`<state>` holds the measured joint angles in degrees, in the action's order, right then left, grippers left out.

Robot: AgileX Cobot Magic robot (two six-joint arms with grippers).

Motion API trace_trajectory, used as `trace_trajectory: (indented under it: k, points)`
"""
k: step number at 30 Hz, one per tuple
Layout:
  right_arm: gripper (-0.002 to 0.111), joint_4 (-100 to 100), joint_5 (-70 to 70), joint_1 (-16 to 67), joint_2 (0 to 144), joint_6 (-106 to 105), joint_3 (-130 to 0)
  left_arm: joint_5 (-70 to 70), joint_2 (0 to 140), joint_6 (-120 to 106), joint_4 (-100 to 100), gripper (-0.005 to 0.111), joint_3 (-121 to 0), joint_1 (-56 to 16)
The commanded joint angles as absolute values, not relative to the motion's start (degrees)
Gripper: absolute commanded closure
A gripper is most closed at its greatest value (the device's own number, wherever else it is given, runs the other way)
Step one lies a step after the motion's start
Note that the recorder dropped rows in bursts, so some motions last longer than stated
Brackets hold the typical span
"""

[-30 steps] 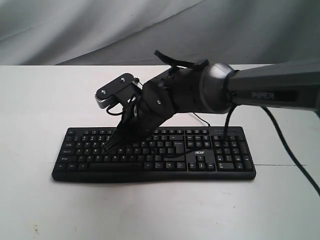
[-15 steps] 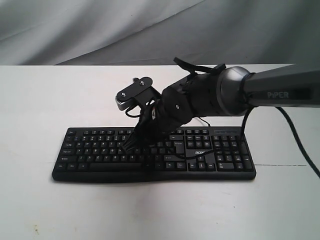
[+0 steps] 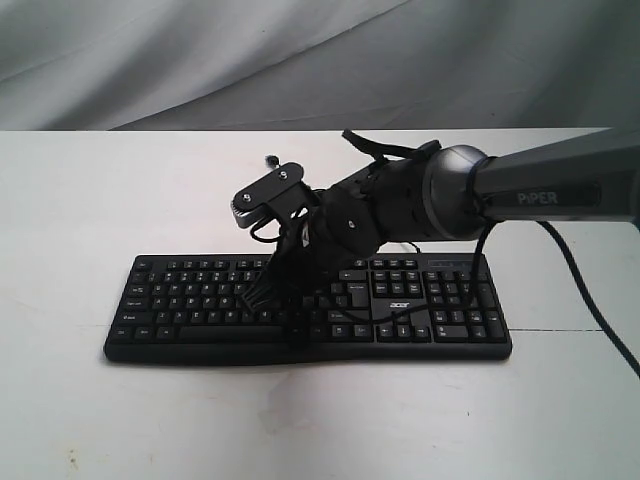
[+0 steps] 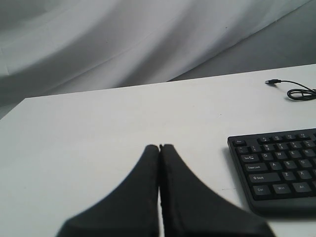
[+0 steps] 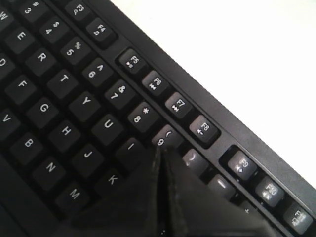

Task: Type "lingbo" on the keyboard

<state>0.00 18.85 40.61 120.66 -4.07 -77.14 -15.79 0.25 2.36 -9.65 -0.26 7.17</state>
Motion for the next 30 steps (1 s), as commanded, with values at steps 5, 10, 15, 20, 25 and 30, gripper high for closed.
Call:
trace_trajectory:
  k: [5, 10, 15, 20, 25, 30]
  points:
    - [0.108, 0.41, 17.22, 40.55, 120.63, -4.06, -77.12, -15.22, 0.0, 2.62, -9.55, 0.107, 0.0, 6.75]
    - [0.108, 0.42, 17.35, 40.55, 122.42, -4.22, -77.12, -15.22, 0.0, 2.62, -9.55, 0.107, 0.0, 6.75]
    - [0.108, 0.42, 17.98, 40.55, 121.72, -4.23, -77.12, -15.22, 0.0, 2.62, -9.55, 0.107, 0.0, 6.75]
    - [0.108, -0.98, 19.04, 40.55, 118.07, -4.07, -77.12, -15.22, 0.0, 2.62, -9.55, 0.107, 0.0, 6.75]
    - [0.108, -1.1, 20.12, 40.55, 113.71, -4.07, -76.17, -15.22, 0.0, 2.62, -9.55, 0.107, 0.0, 6.75]
    - [0.108, -1.1, 18.22, 40.44, 104.14, -4.07, -69.15, -15.22, 0.0, 2.62, -9.55, 0.107, 0.0, 6.75]
